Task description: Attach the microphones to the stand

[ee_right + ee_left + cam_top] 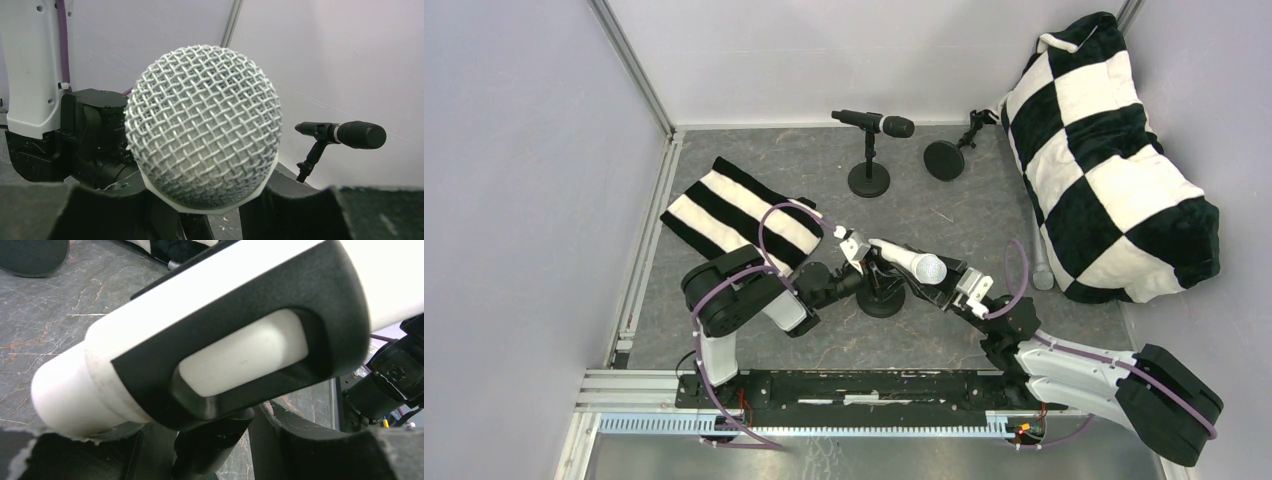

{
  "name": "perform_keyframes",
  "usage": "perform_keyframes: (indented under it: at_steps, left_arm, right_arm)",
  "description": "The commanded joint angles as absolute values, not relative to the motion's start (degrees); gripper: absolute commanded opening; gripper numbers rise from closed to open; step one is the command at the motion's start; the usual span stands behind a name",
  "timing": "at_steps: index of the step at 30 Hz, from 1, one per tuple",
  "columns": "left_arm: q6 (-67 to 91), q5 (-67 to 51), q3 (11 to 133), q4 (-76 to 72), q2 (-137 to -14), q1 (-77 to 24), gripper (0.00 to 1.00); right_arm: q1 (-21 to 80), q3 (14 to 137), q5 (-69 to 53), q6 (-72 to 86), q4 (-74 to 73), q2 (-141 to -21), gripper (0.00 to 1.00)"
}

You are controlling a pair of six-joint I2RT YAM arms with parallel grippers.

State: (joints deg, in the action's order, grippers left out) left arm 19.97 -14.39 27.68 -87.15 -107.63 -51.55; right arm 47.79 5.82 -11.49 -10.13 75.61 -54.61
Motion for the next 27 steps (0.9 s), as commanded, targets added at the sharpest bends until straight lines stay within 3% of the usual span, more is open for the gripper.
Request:
perform_keyframes:
  at_steps: [1, 15, 18, 19, 22, 27]
  left_arm:
    - [22.96, -12.45, 28.82, -99.56, -106.51, -53.18, 0.57]
    - [22.26, -6.94, 27.52, -99.53, -102.19, -53.88, 0.51]
    - [22.07, -6.33, 27.61, -99.57, -101.87, -53.88, 0.36]
    - [22.07, -6.26, 27.68, -99.58, -101.93, -53.88, 0.25]
    - [21.61, -5.54, 27.77, -99.51, -102.19, -53.88, 0.08]
    - [19.26, -3.85, 27.30, -99.50, -102.33, -53.88, 0.02]
  right_arm:
    - [48.06, 2.18, -10.42, -7.45, 61.69, -55.92, 0.06]
    - [48.07, 1.66, -9.51, -7.82, 57.80, -52.24, 0.12]
    - [48.09, 1.80, -9.51, -7.56, 57.27, -51.67, 0.16]
    - [48.01, 1.84, -9.45, -7.35, 57.07, -51.46, 0.18]
    - [48.07, 2.56, -9.47, -6.41, 55.37, -49.84, 0.30]
    - [48.08, 5.78, -8.47, -4.57, 45.71, -44.68, 0.50]
